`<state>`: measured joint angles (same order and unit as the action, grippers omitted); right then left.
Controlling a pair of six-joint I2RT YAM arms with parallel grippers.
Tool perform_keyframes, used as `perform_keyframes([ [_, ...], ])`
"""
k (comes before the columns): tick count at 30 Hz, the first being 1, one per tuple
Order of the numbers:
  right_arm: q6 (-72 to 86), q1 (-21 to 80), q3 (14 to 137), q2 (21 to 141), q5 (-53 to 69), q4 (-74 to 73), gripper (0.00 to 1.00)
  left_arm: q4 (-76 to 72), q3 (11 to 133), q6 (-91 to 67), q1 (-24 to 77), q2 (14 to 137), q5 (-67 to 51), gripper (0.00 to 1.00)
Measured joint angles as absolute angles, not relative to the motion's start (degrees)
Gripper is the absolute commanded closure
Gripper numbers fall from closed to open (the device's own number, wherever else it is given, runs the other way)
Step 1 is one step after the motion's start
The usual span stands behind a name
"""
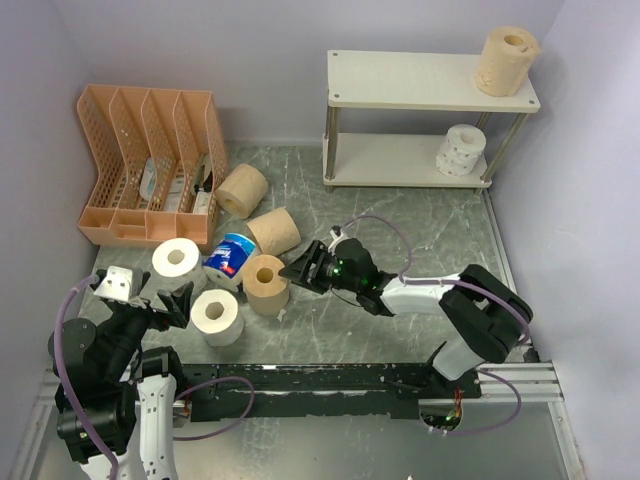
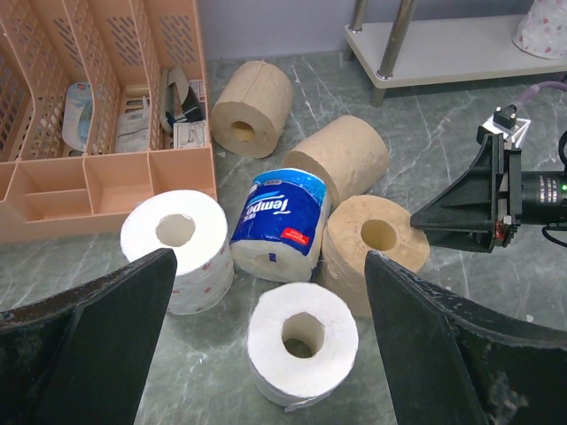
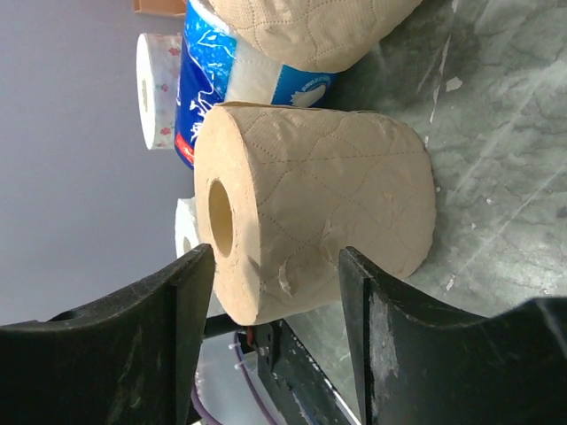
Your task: Place and organize the paper towels onto the shelf
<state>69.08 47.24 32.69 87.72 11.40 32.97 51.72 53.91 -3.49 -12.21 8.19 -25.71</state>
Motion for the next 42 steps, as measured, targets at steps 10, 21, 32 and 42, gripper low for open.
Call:
perform_keyframes([
  [10,71.53,47.53,34.24,94.26,13.74,38.5,0.64,51.72,53.91,-3.51,-12.21,8.19,-25.71,0.01],
  [21,72.03,48.18,36.53,97.38,16.49,41.52,1.0,51.72,53.91,-3.51,-12.21,8.19,-25.69,0.01],
  [32,72.51,46.04,36.82,74.61,13.28,26.04,1.0,51.75,53.91,-3.49,-12.21,8.19,-25.71,0.01],
  [42,67.53,24.16,57.3,66.17,12.08,1.04,1.0,51.75,53.91,-3.49,-12.21,8.19,-25.76,0.01],
])
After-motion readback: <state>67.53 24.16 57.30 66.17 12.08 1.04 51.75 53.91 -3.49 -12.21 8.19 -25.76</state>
